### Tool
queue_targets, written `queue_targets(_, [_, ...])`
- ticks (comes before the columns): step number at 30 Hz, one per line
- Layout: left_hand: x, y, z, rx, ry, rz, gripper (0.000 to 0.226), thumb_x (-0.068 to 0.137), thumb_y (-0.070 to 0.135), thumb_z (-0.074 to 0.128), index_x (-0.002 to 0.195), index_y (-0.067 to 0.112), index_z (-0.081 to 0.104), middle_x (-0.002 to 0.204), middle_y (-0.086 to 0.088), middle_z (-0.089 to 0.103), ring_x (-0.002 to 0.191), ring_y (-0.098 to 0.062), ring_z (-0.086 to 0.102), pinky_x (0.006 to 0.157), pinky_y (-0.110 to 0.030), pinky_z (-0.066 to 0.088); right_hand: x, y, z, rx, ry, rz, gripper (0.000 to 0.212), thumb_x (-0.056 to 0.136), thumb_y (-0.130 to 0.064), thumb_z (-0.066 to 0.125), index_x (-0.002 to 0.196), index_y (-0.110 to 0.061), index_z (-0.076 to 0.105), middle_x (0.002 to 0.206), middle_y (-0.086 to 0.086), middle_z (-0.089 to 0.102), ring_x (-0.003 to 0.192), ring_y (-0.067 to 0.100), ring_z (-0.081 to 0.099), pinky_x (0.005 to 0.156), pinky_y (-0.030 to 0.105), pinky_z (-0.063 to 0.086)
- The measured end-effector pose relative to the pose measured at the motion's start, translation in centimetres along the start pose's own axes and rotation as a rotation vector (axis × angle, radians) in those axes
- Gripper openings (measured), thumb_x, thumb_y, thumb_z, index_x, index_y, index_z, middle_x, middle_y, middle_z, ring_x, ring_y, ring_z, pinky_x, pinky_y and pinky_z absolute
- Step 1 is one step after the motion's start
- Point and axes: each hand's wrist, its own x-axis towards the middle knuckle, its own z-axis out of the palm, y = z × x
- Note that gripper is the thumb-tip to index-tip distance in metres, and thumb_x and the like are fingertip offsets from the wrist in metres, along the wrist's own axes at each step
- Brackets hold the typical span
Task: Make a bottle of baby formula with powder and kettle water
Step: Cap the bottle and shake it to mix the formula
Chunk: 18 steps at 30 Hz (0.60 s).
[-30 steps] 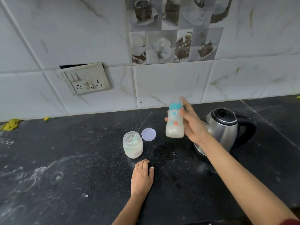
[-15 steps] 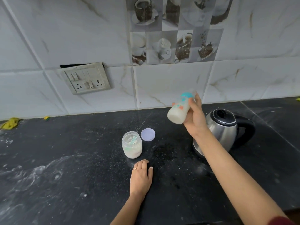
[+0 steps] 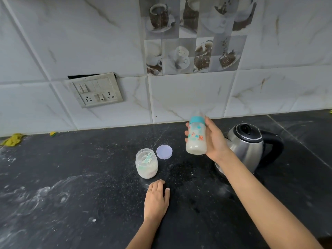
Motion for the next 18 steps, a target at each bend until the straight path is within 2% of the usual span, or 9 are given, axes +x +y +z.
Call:
queue_targets(1, [0.0, 0.0, 0.0, 0.002, 0.000, 0.000, 0.026, 0.094, 0.029, 0.050, 0.113, 0.014, 0.059, 0.119, 0.001, 0.060, 0.111, -0.017, 0.051, 0.097, -0.030, 0.043, 0.1, 0.1, 0.0, -0.010, -0.016, 0.004, 0.078, 0.075, -0.048, 0.077, 0.137, -0.013, 0.046, 0.110, 0.012, 0.058, 0.086, 0.026, 0.068, 0.074, 0.041, 0.058])
queue_targets(2, [0.0, 0.0, 0.0, 0.004, -0.002, 0.000, 0.026, 0.094, 0.029, 0.050, 0.113, 0.014, 0.059, 0.119, 0.001, 0.060, 0.111, -0.017, 0.051, 0.097, -0.030, 0.043, 0.2, 0.2, -0.1, -0.031, -0.036, -0.015, 0.088, 0.065, -0.043, 0.086, 0.138, -0.018, 0.045, 0.109, 0.011, 0.058, 0.087, 0.026, 0.069, 0.074, 0.041, 0.058])
queue_targets(4, [0.0, -0.1, 0.1, 0.008, -0.004, 0.003, 0.026, 0.094, 0.030, 0.050, 0.113, 0.014, 0.059, 0.119, 0.001, 0.060, 0.111, -0.017, 0.051, 0.097, -0.030, 0.042, 0.4, 0.5, -0.3, -0.086, -0.060, -0.090, 0.093, 0.053, -0.026, 0.094, 0.133, -0.034, 0.047, 0.111, 0.010, 0.056, 0.091, 0.027, 0.069, 0.076, 0.041, 0.058])
queue_targets(5, [0.0, -0.1, 0.1, 0.008, -0.006, 0.004, 0.026, 0.095, 0.030, 0.050, 0.113, 0.014, 0.059, 0.119, 0.001, 0.060, 0.111, -0.017, 0.051, 0.097, -0.030, 0.042, 0.6, 0.5, -0.4, -0.100, -0.061, -0.111, 0.095, 0.051, -0.021, 0.095, 0.133, -0.035, 0.048, 0.113, 0.010, 0.055, 0.093, 0.028, 0.069, 0.080, 0.042, 0.058])
queue_targets(8, [0.0, -0.1, 0.1, 0.005, -0.007, 0.001, 0.026, 0.094, 0.030, 0.050, 0.113, 0.014, 0.059, 0.119, 0.001, 0.060, 0.110, -0.017, 0.051, 0.097, -0.030, 0.042, 1.0, 0.1, -0.4, -0.119, -0.061, -0.163, 0.102, 0.057, -0.017, 0.091, 0.144, -0.026, 0.039, 0.121, 0.014, 0.051, 0.104, 0.029, 0.062, 0.094, 0.046, 0.053])
queue_targets(11, [0.0, 0.0, 0.1, 0.004, -0.003, 0.002, 0.025, 0.094, 0.029, 0.051, 0.113, 0.013, 0.059, 0.118, 0.000, 0.060, 0.110, -0.018, 0.052, 0.097, -0.031, 0.043, 0.5, -0.5, -0.4, -0.229, -0.117, -0.176, 0.106, 0.058, -0.018, 0.092, 0.147, -0.021, 0.034, 0.128, 0.018, 0.051, 0.111, 0.027, 0.057, 0.092, 0.040, 0.052])
queue_targets(14, [0.0, 0.0, 0.2, 0.002, -0.004, -0.001, 0.026, 0.094, 0.029, 0.050, 0.113, 0.013, 0.059, 0.119, 0.000, 0.060, 0.111, -0.018, 0.051, 0.097, -0.031, 0.043, 0.0, -1.0, -0.5, -0.326, -0.233, -0.131, 0.104, 0.059, -0.018, 0.091, 0.147, -0.024, 0.035, 0.130, 0.023, 0.055, 0.113, 0.030, 0.060, 0.094, 0.045, 0.051])
queue_targets(18, [0.0, 0.1, 0.1, 0.000, -0.008, -0.008, 0.027, 0.095, 0.029, 0.050, 0.114, 0.013, 0.059, 0.120, 0.001, 0.060, 0.112, -0.017, 0.051, 0.098, -0.030, 0.042, 0.5, -2.0, -0.1, -0.162, -0.061, -0.235, 0.112, 0.053, -0.024, 0.095, 0.147, -0.029, 0.033, 0.137, 0.023, 0.049, 0.113, 0.029, 0.060, 0.086, 0.042, 0.055])
